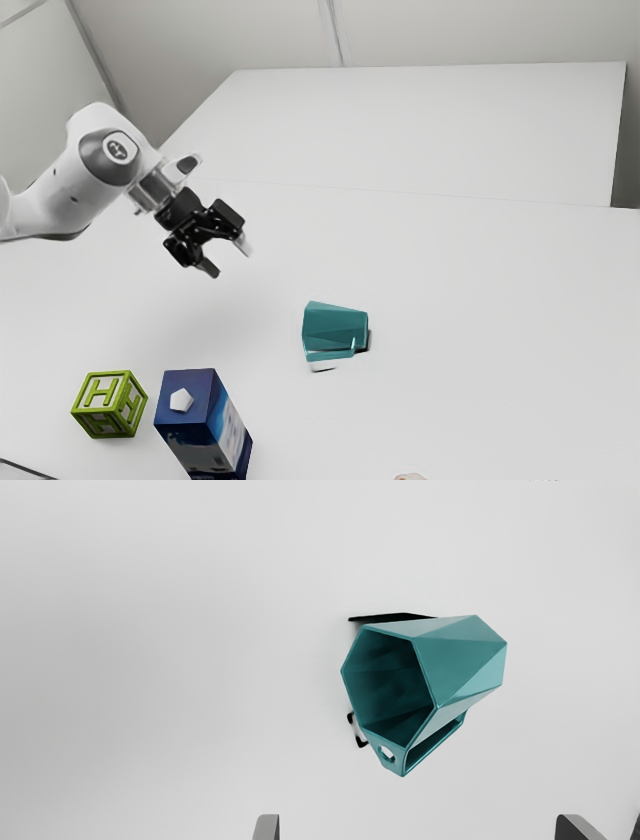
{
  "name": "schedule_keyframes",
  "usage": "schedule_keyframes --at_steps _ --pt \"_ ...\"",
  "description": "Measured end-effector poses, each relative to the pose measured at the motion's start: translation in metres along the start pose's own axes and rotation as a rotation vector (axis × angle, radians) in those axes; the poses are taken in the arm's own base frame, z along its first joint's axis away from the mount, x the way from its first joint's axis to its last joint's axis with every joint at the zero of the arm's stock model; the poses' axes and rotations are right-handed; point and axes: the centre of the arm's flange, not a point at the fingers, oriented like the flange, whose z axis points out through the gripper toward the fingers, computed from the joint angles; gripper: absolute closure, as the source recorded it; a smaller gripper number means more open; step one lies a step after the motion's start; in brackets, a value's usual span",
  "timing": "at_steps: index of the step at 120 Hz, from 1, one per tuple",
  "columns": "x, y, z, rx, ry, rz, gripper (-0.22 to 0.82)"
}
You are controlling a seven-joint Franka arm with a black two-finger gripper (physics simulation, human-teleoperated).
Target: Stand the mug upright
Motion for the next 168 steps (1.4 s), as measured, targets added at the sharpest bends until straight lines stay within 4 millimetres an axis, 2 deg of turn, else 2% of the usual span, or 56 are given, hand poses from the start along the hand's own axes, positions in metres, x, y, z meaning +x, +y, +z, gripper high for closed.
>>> schedule_keyframes --at_steps 18,38,82,134,168 --pt "-0.014 -0.006 0.027 -0.068 0.019 -0.058 0.0" --pt "-0.021 -0.009 0.056 -0.109 0.031 -0.107 0.0" --pt "-0.008 -0.02 0.122 -0.215 0.068 -0.189 0.0" --pt "-0.004 -0.021 0.149 -0.331 0.133 -0.159 0.0" --pt "-0.007 -0.009 0.173 -0.352 0.117 -0.099 0.0"
